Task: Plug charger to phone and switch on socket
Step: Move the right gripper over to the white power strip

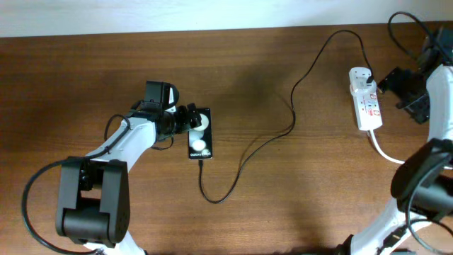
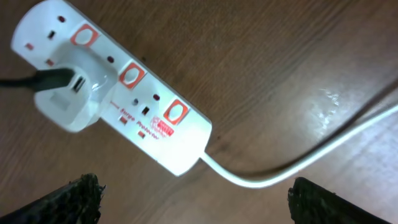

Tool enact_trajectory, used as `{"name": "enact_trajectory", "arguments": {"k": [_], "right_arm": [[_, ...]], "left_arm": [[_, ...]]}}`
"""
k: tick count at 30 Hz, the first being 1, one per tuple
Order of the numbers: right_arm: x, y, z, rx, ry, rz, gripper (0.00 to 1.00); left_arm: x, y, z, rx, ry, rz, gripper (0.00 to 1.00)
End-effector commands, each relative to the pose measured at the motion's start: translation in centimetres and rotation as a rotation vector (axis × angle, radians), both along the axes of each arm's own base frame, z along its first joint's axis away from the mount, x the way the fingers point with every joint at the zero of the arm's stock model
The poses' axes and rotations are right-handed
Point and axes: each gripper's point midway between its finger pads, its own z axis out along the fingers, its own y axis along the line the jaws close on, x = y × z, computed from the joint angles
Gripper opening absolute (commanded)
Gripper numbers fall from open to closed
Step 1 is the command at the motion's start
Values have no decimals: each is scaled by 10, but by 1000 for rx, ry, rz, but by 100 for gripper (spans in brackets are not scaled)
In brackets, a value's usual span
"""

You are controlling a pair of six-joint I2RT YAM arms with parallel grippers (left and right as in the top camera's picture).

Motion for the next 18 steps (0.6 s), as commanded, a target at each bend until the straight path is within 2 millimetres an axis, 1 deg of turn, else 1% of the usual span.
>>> {"name": "enact_trajectory", "arguments": {"k": [1, 3, 5, 7, 10, 12, 15, 18], "right_arm": [[7, -4, -27, 7, 45, -8, 99], [9, -7, -47, 9, 78, -10, 99], [11, -8, -61, 16, 95, -10, 99], [13, -9, -73, 21, 104, -18, 99], [17, -10, -86, 33, 99, -89, 99], [18, -13, -89, 23, 93, -121, 99], [20, -22, -87, -20, 78, -182, 99], [29, -32, -91, -66, 35, -192, 99]], "left_arm": [[4, 1, 4, -2, -10, 11, 99], [4, 0, 4, -2, -10, 10, 99], [4, 0, 3, -2, -10, 9, 99], [4, 0, 4, -2, -10, 9, 99], [4, 0, 4, -2, -10, 9, 99], [4, 0, 4, -2, -10, 10, 99], [4, 0, 4, -2, -10, 9, 99], [4, 0, 4, -2, -10, 9, 99]]}}
